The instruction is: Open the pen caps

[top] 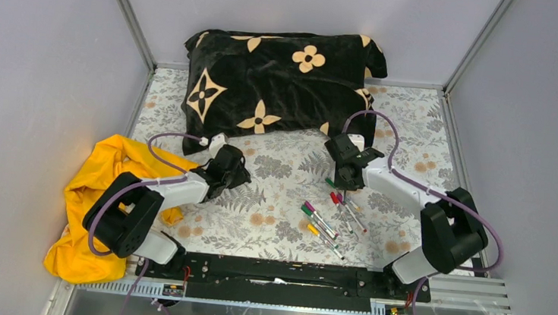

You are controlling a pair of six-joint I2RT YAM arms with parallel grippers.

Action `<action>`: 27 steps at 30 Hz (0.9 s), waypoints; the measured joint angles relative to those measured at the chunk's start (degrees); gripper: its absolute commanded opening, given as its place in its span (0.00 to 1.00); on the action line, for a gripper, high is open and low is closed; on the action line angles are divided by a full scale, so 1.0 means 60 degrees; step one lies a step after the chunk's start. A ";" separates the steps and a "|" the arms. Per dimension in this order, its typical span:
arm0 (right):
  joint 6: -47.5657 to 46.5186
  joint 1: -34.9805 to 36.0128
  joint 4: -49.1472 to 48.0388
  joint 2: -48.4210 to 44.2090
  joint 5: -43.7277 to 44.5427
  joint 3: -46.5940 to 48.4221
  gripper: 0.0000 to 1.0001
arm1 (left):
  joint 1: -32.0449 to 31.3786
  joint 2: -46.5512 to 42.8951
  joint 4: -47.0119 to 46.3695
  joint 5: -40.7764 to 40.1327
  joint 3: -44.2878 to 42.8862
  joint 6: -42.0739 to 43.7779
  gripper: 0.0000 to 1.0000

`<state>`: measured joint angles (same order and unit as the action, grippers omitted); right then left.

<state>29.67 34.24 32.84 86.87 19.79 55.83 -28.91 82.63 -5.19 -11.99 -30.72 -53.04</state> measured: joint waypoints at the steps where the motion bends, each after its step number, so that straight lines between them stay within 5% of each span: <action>1: -0.0062 0.0000 0.0004 0.0157 -0.0076 0.0058 0.00 | -0.0004 0.0004 0.0000 -0.0004 -0.0022 0.0000 0.44; 17: -0.0368 0.1086 -0.0743 0.2401 -0.1395 0.1596 0.03 | -0.0142 -0.0423 0.0299 -0.0229 0.0004 -0.0211 0.51; 27: -0.0488 0.1126 -0.1151 0.3534 -0.1362 0.2262 0.22 | -0.0171 -0.0718 0.0430 -0.0317 0.0102 -0.0288 0.51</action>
<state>26.74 40.99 25.93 108.07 11.62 69.41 -29.93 78.32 -2.61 -13.89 -30.11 -54.76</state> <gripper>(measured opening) 0.191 0.512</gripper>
